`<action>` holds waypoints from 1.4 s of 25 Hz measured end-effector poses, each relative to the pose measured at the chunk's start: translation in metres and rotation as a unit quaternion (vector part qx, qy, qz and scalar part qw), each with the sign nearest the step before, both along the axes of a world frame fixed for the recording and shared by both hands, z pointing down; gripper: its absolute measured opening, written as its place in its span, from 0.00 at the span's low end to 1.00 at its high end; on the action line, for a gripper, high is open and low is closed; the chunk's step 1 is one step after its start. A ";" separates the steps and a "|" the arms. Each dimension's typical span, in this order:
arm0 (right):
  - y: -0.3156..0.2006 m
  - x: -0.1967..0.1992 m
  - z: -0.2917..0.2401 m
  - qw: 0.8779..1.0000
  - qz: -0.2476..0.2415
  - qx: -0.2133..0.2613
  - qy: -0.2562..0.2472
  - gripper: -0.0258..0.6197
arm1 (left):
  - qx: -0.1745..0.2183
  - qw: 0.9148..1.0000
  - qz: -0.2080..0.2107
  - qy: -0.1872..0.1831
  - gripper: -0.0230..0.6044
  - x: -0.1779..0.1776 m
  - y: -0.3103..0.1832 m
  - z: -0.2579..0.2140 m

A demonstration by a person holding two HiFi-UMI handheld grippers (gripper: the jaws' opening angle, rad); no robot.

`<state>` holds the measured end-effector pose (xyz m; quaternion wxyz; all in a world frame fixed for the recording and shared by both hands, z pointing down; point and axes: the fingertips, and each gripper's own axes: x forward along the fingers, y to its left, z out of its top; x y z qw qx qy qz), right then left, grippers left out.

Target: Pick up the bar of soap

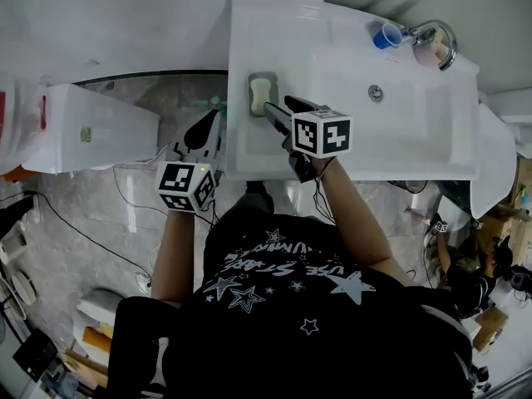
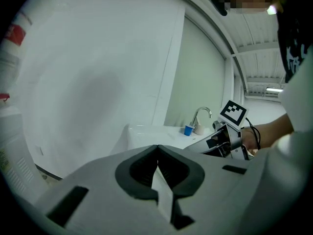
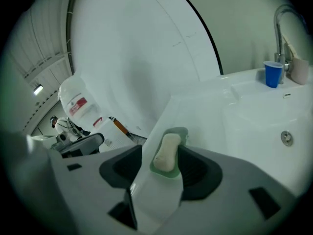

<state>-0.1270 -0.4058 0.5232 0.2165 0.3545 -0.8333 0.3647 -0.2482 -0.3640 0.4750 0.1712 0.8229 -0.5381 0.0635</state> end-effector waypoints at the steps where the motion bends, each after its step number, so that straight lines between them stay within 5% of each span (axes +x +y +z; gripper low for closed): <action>1: -0.002 -0.004 0.005 1.000 0.001 -0.010 0.006 0.40 | -0.003 1.000 -0.001 0.002 0.05 -0.003 -0.003 0.002; 12: -0.021 -0.026 0.047 0.992 0.027 -0.094 0.082 0.36 | -0.021 1.000 -0.002 0.023 0.05 -0.021 -0.019 0.021; 25: -0.029 -0.028 0.067 0.973 0.044 -0.102 0.203 0.35 | -0.014 1.000 0.001 0.026 0.05 -0.030 -0.020 0.020; 35: -0.032 -0.029 0.073 0.959 0.033 -0.150 0.240 0.33 | -0.012 1.000 0.007 0.023 0.05 -0.027 -0.012 0.017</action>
